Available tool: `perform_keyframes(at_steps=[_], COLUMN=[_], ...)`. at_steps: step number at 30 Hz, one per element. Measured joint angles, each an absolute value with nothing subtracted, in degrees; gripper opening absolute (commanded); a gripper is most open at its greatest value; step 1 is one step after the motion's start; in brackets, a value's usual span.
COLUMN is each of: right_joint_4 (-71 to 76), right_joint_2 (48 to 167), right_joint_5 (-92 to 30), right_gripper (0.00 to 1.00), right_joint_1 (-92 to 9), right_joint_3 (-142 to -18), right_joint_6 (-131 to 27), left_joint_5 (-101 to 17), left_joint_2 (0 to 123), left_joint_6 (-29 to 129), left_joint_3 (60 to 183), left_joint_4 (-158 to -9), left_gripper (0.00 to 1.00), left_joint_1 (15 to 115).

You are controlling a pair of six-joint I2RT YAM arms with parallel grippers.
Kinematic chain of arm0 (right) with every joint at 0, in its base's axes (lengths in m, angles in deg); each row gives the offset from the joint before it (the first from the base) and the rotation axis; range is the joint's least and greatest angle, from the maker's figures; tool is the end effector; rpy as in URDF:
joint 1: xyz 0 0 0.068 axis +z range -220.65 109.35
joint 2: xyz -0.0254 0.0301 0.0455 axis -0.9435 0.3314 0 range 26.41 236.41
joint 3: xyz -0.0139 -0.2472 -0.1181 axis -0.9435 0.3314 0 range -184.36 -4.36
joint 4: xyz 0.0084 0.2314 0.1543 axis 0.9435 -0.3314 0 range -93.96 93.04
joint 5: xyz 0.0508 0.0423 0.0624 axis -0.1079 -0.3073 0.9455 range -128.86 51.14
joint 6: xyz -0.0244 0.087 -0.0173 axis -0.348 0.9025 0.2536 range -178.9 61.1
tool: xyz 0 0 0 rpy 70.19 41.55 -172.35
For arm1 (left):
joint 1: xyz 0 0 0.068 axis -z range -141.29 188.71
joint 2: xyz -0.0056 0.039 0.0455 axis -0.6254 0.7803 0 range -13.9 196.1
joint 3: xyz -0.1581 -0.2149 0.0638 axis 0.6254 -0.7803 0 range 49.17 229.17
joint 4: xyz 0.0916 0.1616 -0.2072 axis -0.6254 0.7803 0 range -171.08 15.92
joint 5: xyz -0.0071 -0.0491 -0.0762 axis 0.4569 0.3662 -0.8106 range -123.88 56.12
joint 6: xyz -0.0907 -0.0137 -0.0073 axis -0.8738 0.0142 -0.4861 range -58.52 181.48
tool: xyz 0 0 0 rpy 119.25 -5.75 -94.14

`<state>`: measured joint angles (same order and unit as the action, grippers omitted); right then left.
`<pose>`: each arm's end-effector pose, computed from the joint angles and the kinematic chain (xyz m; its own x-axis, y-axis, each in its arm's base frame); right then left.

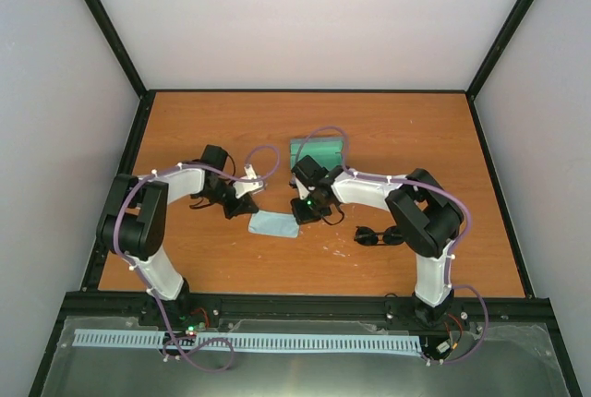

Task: Organize the sunglasses
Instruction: Pick up the glasses cleaning cloth from the center of the board, then place the glasses cleaning cloth in the sunglasses case.

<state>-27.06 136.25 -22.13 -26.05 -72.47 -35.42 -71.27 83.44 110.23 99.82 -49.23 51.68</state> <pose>0.2639 0.2936 0.0876 -0.9140 -0.3652 -0.1769 -0.4057 0.8335 0.3752 0.2866 -0.1174 0.0899 -0.4074 0.7069 -0.5783 0.9131 0.3273 -0.2431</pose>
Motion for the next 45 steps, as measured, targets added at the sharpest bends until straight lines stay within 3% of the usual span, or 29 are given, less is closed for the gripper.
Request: perform_keyframes(at_steps=[30, 45], right_joint_4=[-27.15, -27.57], right_joint_2=[132.67, 133.45], right_joint_5=[-33.45, -34.92], right_gripper=[0.03, 0.03], right_joint_1=[-34.31, -38.85], right_joint_3=[-72.56, -78.35], right_joint_6=[-35.24, -38.78], left_joint_5=[-75.73, -77.35], left_joint_2=[96.73, 104.35], left_joint_6=[105.43, 101.27], left_joint_3=[119.1, 129.77], left_joint_4=[-48.4, -50.69], left_gripper=[0.01, 0.01], left_joint_1=[58.07, 59.62])
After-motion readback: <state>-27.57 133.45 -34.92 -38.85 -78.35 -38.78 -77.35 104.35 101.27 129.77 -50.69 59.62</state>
